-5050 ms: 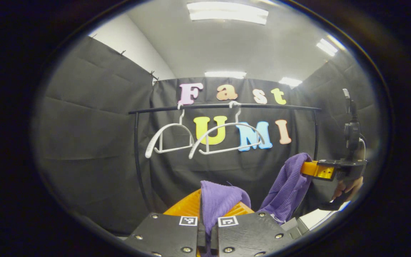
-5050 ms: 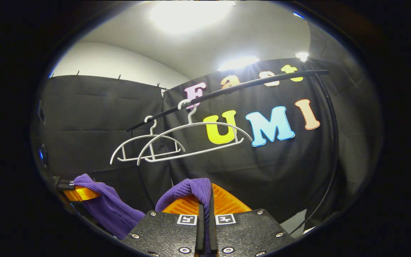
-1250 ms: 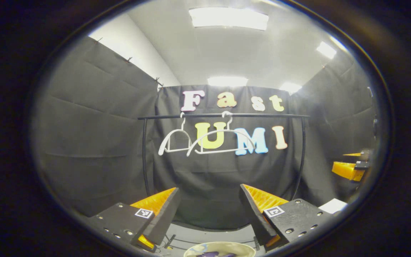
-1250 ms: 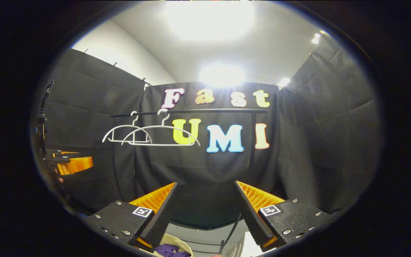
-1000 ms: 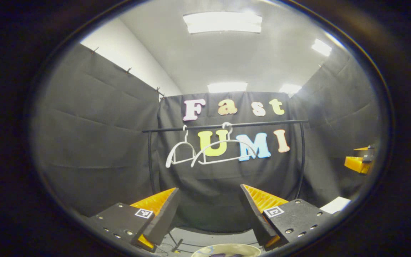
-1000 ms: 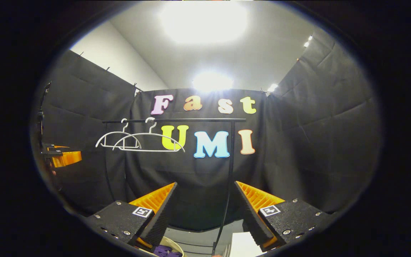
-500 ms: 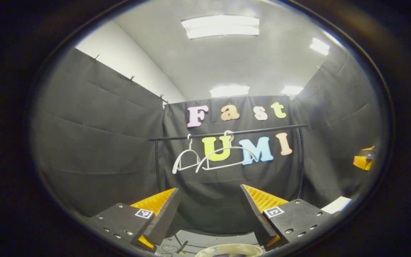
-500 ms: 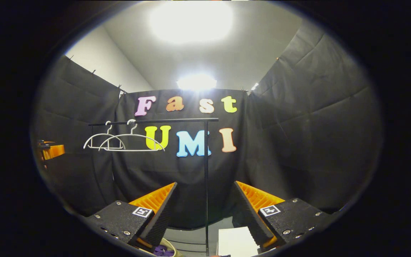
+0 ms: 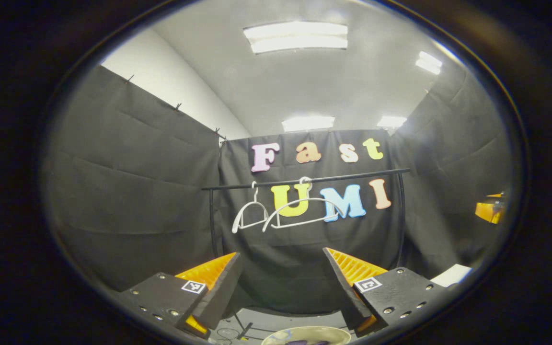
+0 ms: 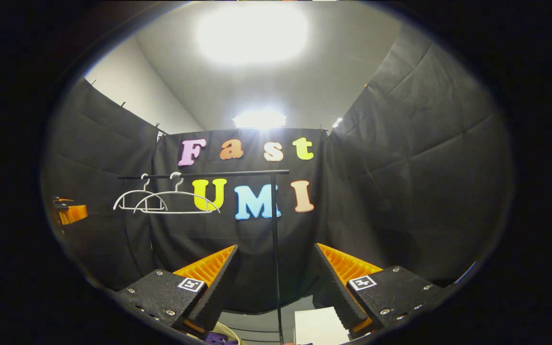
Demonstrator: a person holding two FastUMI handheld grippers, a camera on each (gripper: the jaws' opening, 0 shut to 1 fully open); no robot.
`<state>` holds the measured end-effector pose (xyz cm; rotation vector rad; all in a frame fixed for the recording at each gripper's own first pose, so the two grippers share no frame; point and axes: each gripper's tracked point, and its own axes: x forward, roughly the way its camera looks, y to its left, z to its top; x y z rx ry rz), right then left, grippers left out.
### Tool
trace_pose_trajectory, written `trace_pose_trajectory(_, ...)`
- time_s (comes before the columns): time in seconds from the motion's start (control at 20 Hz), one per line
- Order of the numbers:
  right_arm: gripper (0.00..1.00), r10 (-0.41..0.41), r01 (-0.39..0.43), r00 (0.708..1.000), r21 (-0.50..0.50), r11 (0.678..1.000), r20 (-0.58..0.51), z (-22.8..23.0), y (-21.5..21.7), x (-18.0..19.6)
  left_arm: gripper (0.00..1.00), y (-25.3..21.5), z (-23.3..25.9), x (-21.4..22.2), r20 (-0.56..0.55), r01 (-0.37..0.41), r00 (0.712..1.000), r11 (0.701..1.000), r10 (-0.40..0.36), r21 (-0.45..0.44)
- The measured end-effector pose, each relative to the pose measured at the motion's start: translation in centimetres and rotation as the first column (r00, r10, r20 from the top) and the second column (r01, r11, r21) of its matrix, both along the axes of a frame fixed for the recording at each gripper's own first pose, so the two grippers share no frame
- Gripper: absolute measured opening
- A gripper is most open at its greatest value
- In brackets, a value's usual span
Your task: Grasp the clothes on the hanger with both hands and then place them into the laundry hamper below.
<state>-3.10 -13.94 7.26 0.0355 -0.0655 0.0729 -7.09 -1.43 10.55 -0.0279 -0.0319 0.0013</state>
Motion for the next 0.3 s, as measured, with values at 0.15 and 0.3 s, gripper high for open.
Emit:
trace_pose_trajectory(0.15,0.93,-0.007,0.007,1.000,0.014,1.000,-0.003,-0.2,0.0,-0.4,1.00,0.6,0.2,-0.6,0.015,-0.019,1.000,1.000,0.019,-0.006)
trace_pose_trajectory(0.3,0.93,-0.021,0.021,1.000,0.014,1.000,-0.003,-0.5,-0.3,-0.8,1.00,0.9,0.5,-1.6,0.025,-0.021,0.999,1.000,0.021,-0.015)
